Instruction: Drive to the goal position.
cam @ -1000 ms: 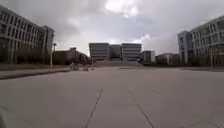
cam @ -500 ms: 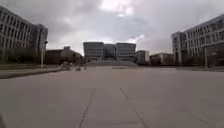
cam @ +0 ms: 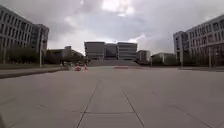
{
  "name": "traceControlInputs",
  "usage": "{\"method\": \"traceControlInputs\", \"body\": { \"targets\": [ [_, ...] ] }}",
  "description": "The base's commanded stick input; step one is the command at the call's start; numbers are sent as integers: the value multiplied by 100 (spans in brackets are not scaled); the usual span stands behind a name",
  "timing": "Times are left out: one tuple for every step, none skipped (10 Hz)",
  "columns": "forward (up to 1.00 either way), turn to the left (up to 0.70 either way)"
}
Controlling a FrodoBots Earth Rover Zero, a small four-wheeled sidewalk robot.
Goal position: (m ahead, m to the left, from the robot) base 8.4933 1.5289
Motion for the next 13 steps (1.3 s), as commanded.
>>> {"method": "traceControlInputs", "body": {
  "targets": [
    [100, 0],
    [100, 0],
    [100, 0],
    [100, 0],
    [100, 0],
    [100, 0],
    [100, 0],
    [100, 0],
    [100, 0],
    [100, 0],
    [100, 0],
    [100, 0],
    [100, 0]
  ]
}}
